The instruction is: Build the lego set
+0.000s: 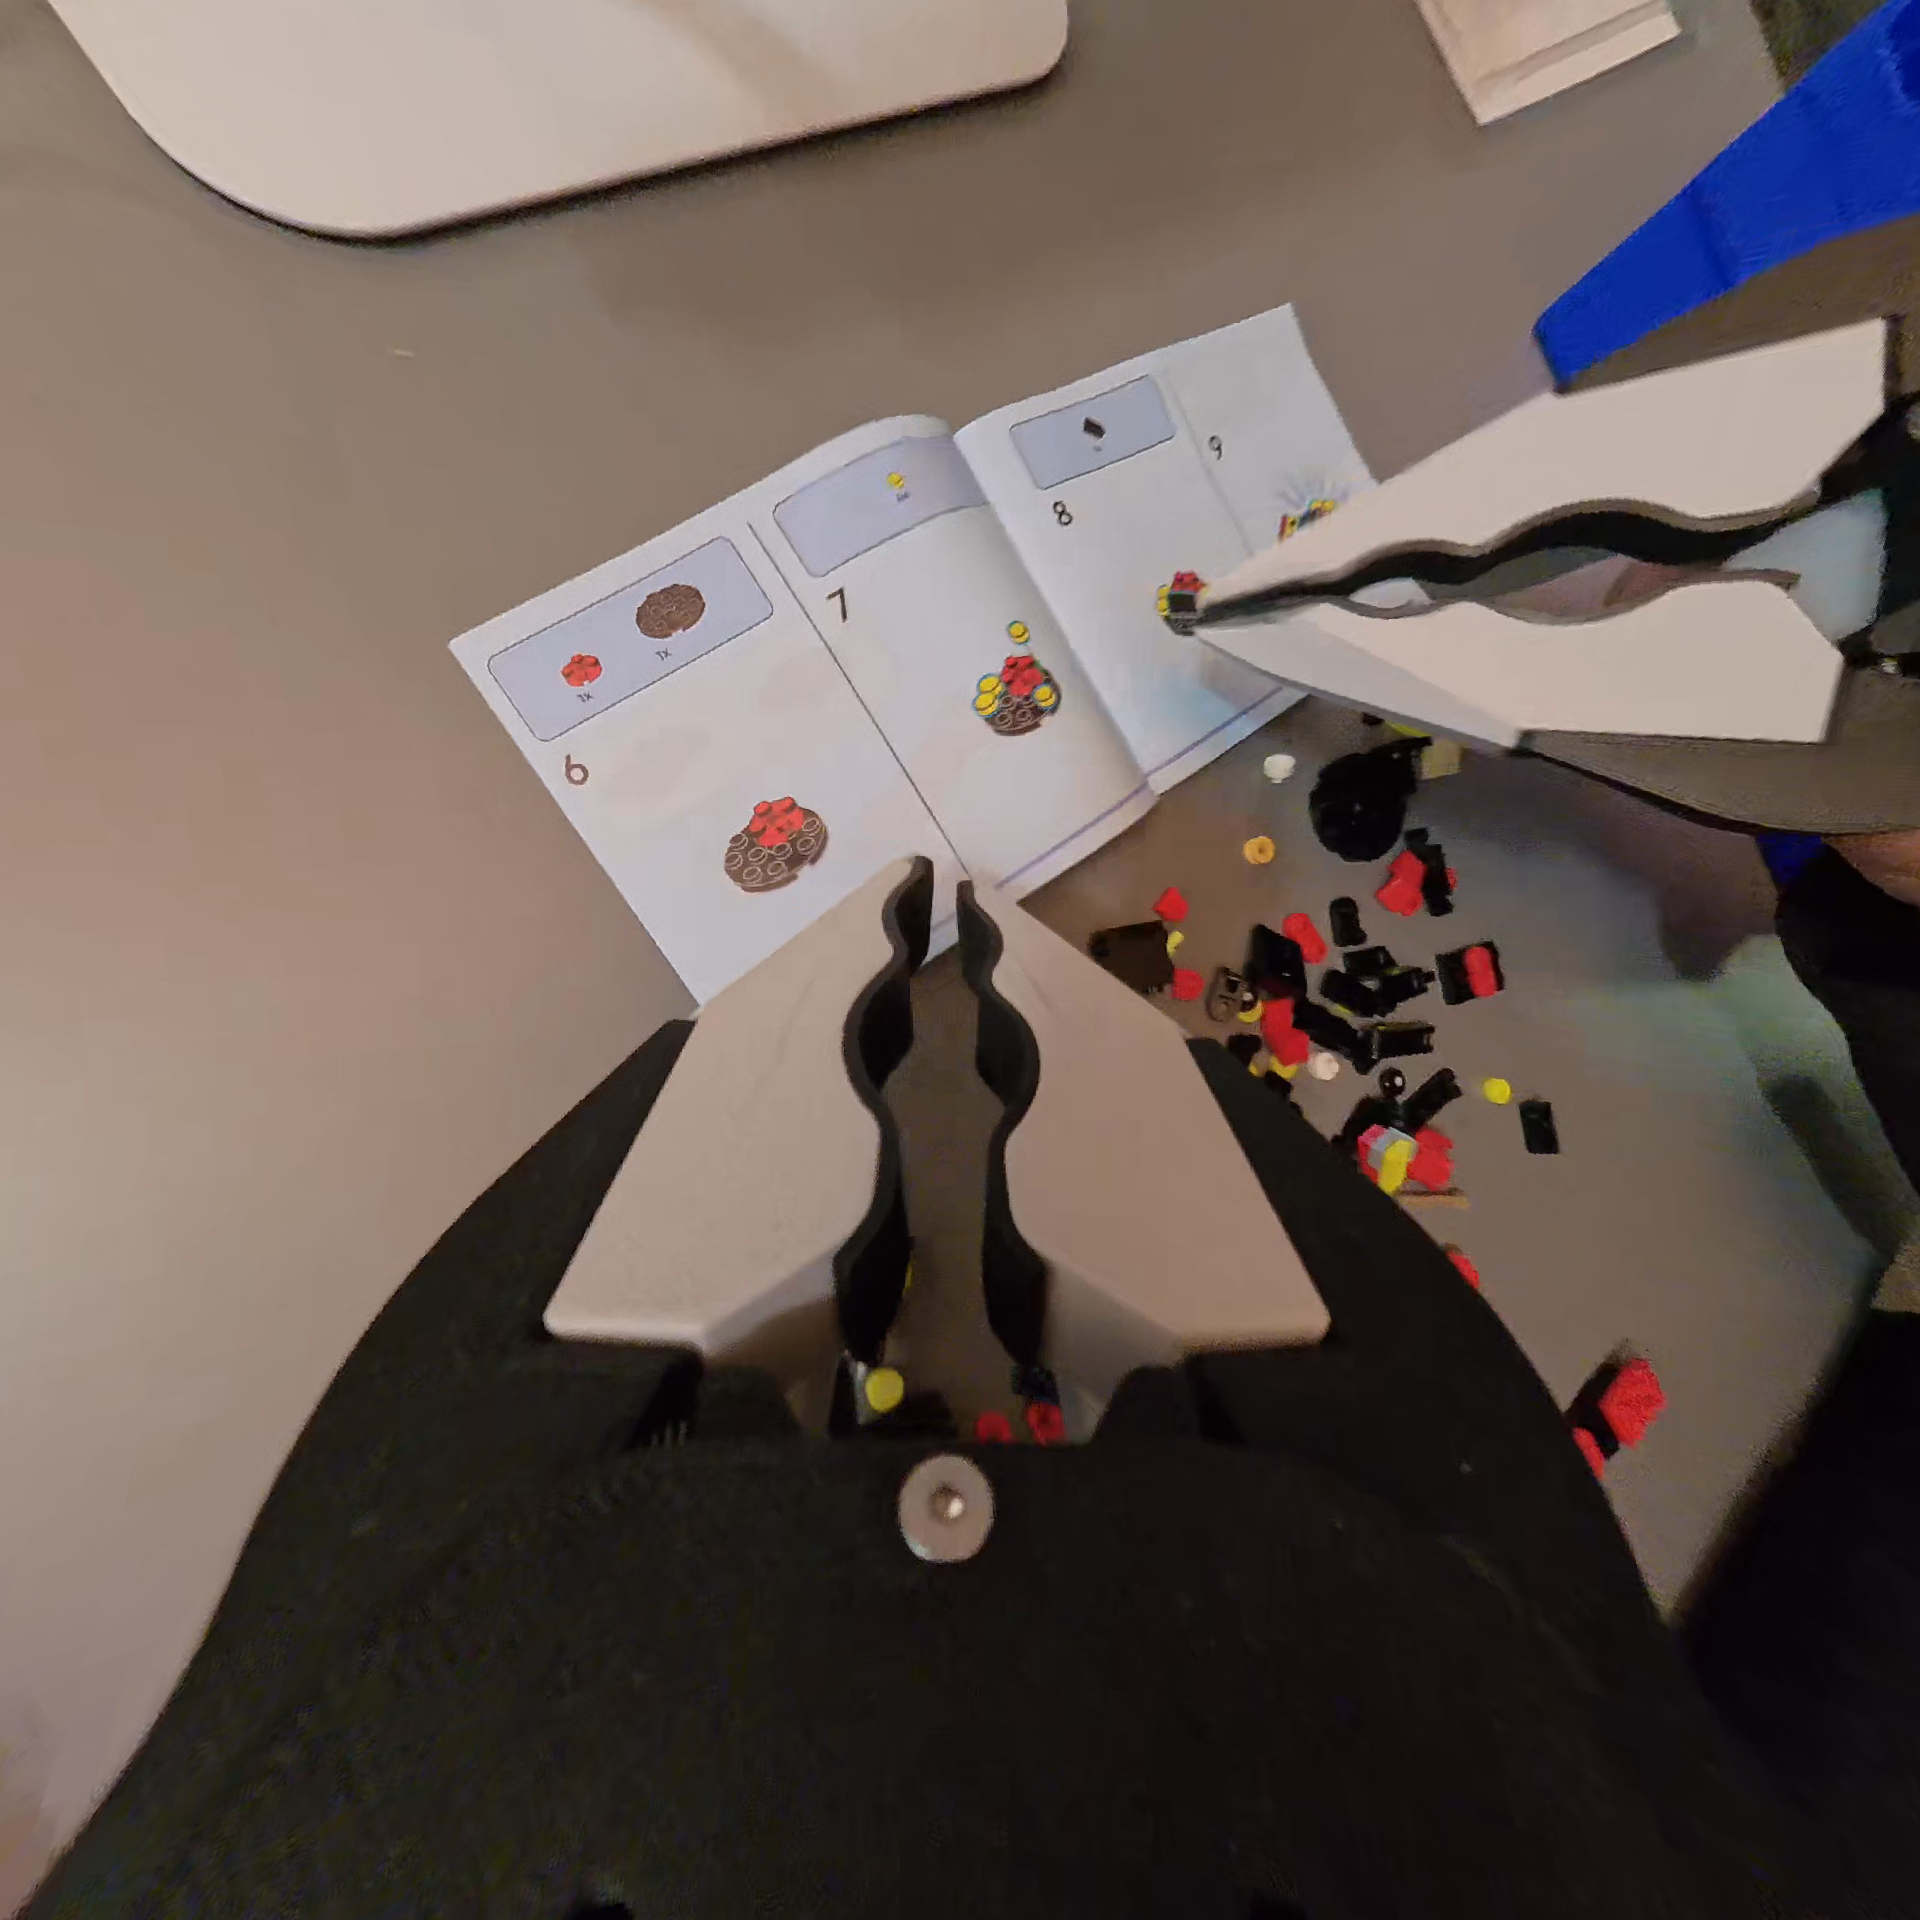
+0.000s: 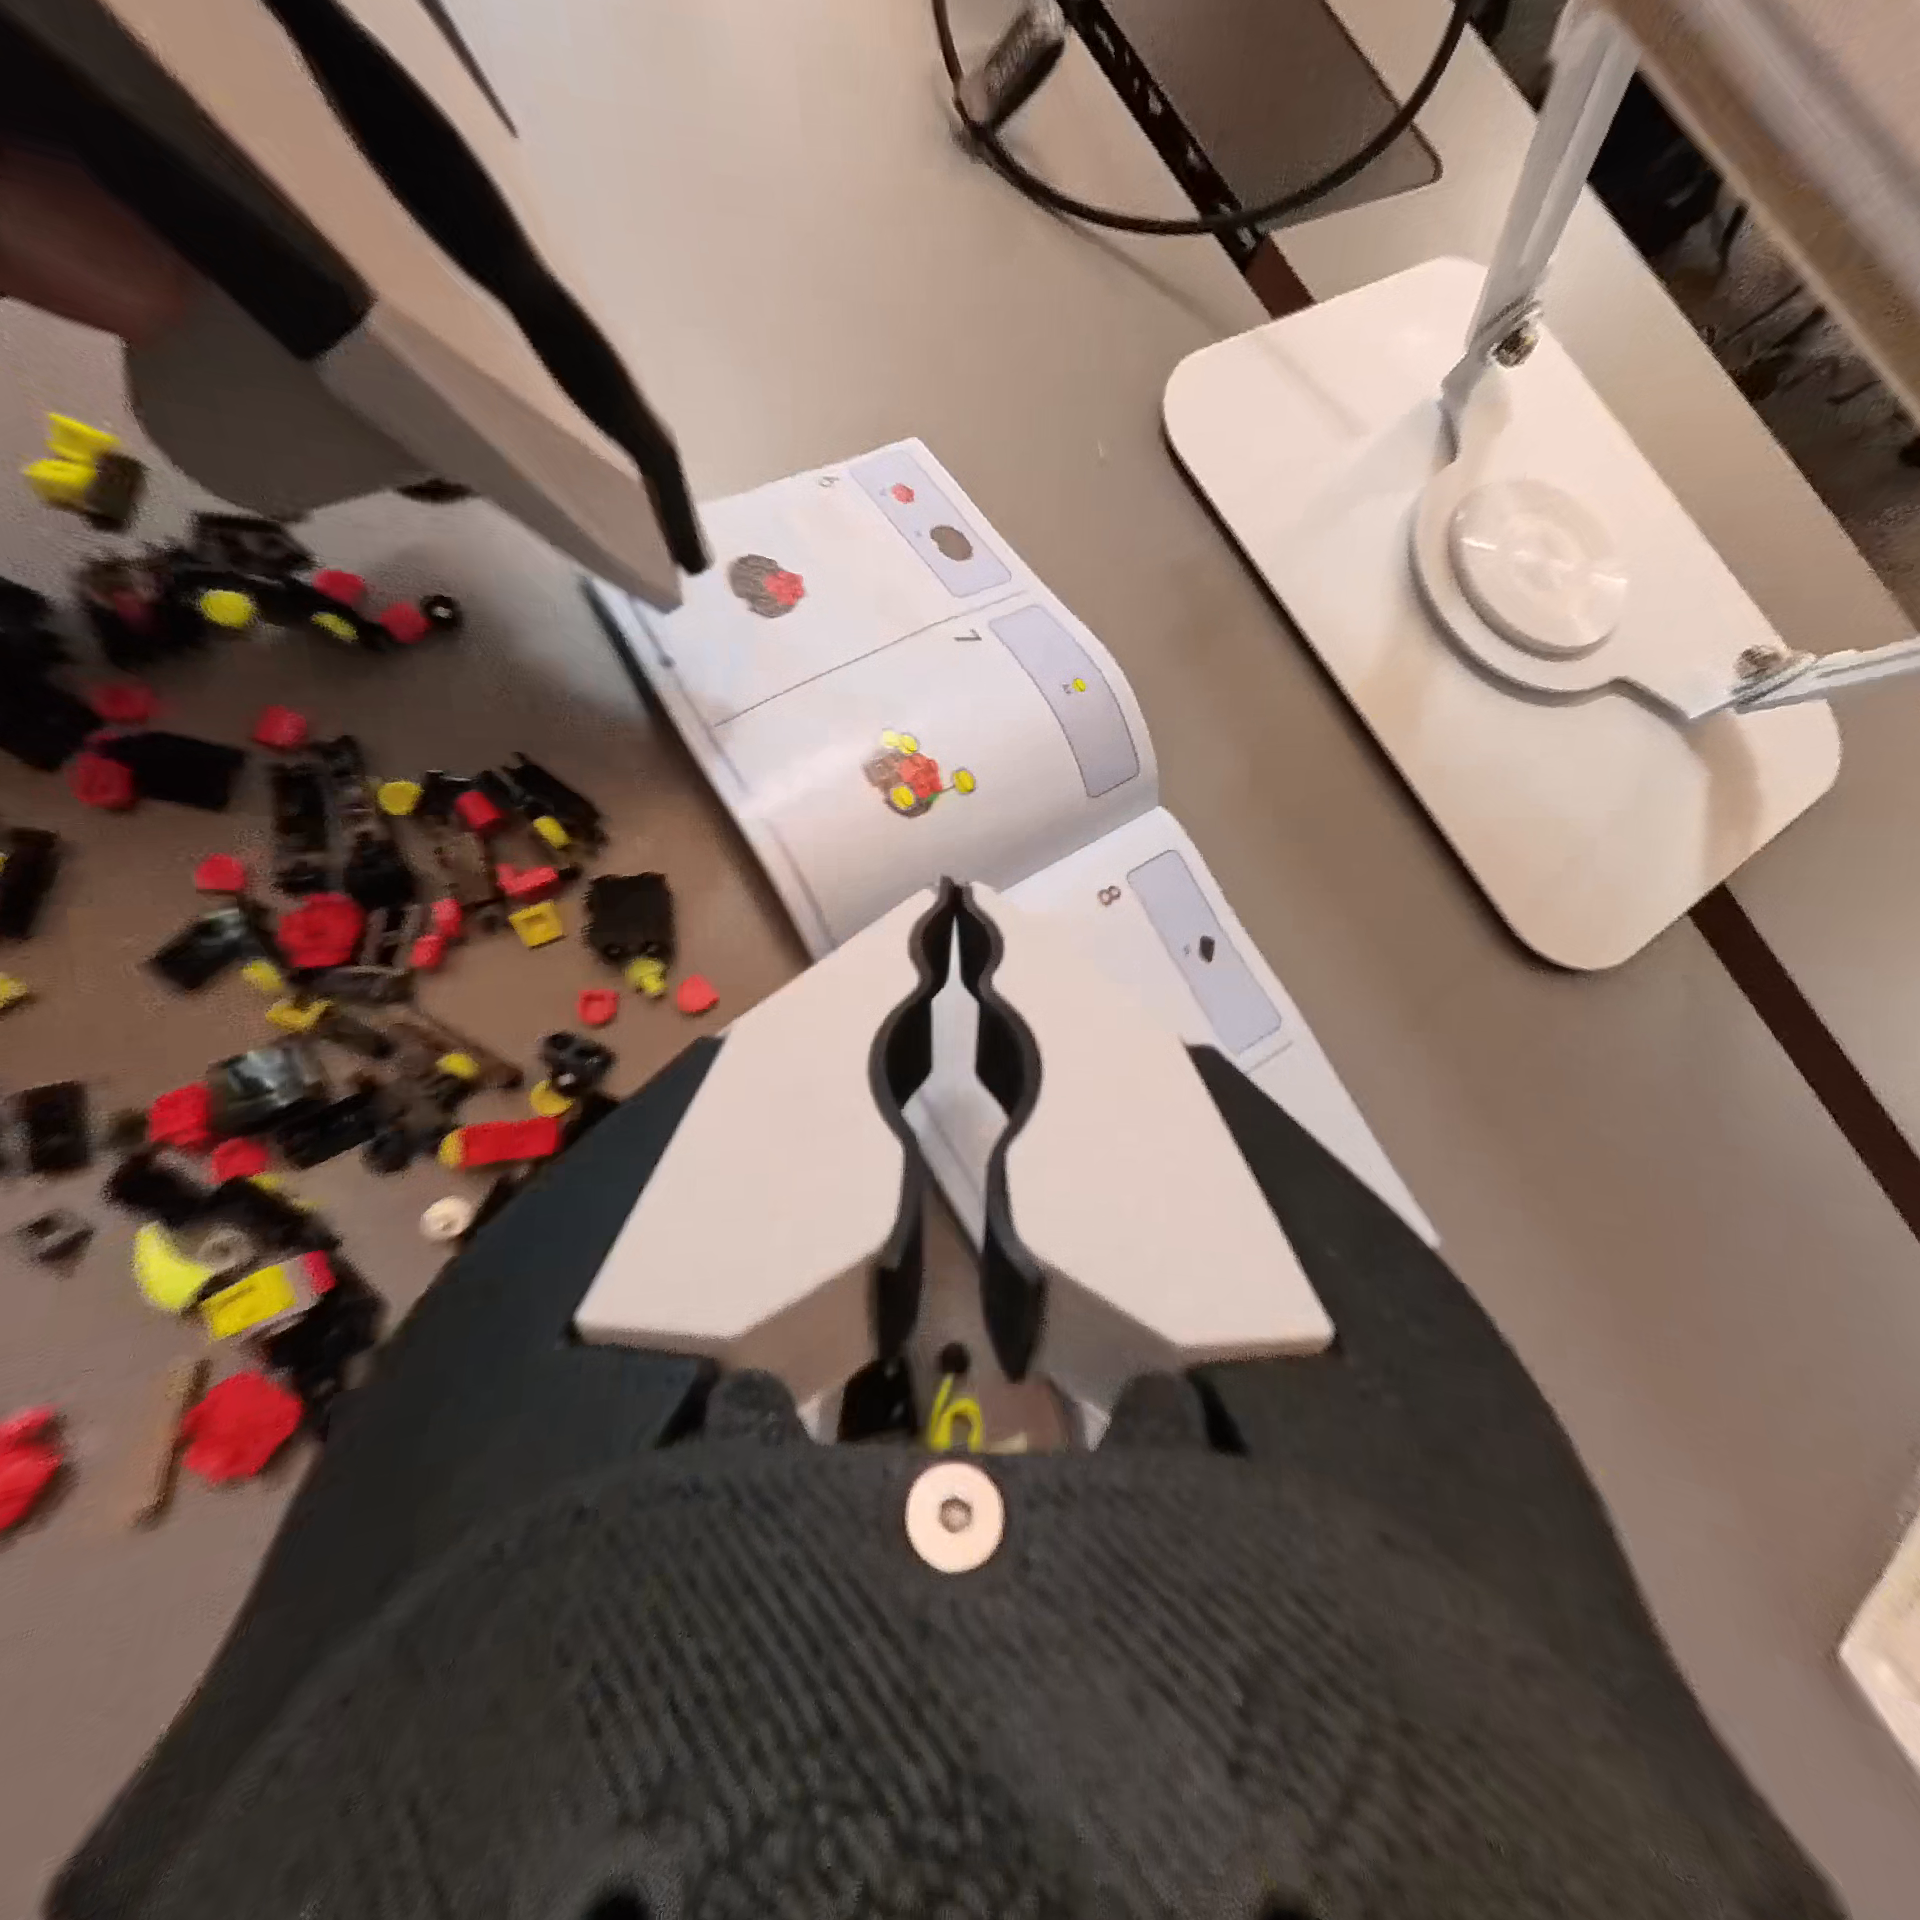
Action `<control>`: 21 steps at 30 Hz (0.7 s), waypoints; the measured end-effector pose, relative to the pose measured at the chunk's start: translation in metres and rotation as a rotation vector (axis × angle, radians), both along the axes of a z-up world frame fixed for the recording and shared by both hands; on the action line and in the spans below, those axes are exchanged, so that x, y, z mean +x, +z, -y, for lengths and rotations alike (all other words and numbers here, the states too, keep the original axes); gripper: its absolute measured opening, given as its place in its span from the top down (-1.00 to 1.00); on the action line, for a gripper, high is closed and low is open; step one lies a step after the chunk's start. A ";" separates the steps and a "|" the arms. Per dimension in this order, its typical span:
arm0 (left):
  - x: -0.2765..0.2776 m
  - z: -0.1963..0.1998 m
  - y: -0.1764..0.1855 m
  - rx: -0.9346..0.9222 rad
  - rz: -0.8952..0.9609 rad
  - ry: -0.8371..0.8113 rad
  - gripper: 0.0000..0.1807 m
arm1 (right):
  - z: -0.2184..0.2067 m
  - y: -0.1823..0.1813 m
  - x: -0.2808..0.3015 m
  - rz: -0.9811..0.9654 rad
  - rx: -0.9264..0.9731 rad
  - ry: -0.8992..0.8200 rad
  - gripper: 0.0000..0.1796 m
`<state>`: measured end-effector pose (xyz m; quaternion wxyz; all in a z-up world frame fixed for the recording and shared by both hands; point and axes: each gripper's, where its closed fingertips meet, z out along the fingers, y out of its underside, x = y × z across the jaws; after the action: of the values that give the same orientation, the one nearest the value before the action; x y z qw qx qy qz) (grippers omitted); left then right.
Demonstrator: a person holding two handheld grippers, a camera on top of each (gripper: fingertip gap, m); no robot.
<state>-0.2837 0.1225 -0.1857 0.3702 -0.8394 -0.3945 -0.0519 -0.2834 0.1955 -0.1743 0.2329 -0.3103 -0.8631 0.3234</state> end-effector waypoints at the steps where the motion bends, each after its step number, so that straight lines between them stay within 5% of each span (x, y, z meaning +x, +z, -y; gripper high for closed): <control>1: 0.000 0.002 0.006 0.008 -0.022 0.010 0.97 | 0.000 0.006 0.008 -0.003 -0.023 -0.007 1.00; 7: 0.057 0.004 0.040 0.245 -0.034 0.011 1.00 | 0.022 0.049 0.090 -0.041 -0.363 0.014 1.00; 11: 0.141 0.007 0.067 0.505 -0.117 -0.035 1.00 | 0.013 0.051 0.146 -0.136 -0.372 -0.021 1.00; 16: 0.195 0.009 0.043 0.430 -0.108 -0.128 1.00 | 0.010 0.049 0.174 -0.250 -0.280 0.001 1.00; 21: 0.190 0.015 0.017 0.281 -0.094 -0.110 1.00 | 0.015 0.043 0.173 -0.178 -0.323 -0.042 0.89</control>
<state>-0.0932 0.1078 -0.1684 0.4987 -0.8012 -0.3190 -0.0873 -0.1103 0.1806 -0.1315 0.2622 -0.3318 -0.7692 0.4790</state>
